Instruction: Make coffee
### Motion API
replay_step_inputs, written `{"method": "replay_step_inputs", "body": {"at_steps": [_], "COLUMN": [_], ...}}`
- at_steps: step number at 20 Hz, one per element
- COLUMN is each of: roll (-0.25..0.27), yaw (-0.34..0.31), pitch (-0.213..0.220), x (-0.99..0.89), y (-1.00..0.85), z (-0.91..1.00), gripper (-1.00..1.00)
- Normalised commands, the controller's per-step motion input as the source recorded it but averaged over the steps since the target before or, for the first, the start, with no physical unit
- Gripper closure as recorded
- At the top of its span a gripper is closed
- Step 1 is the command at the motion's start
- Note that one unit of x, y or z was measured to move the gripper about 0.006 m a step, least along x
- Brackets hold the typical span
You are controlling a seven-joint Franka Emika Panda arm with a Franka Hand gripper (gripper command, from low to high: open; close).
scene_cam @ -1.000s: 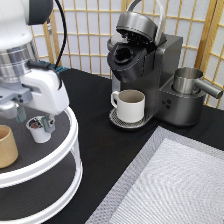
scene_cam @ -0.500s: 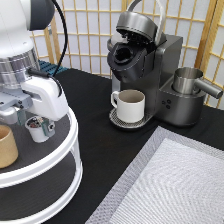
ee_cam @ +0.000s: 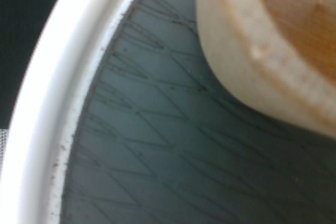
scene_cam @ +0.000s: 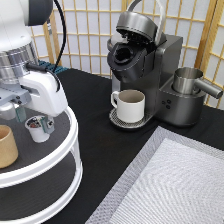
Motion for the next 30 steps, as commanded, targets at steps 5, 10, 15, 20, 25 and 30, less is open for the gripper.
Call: {"method": "replay_step_inputs", "body": {"at_steps": [5, 10, 15, 20, 25, 30], "roll": [0.033, 0.061, 0.045, 0.14, 0.235, 0.317], "yaw": [0.0, -0.002, 0.0, 0.002, 0.0, 0.0], "pitch": [0.033, 0.014, -0.004, 0.052, 0.023, 0.015], "x": [0.02, 0.09, 0.37, 0.64, 0.63, 0.49], "y": [0.0, 0.05, 0.49, 0.65, 0.67, 0.6], "z": [0.03, 0.69, 1.0, 0.8, 0.49, 0.3], "gripper": [1.0, 1.0, 1.0, 1.0, 1.0, 1.0]}}
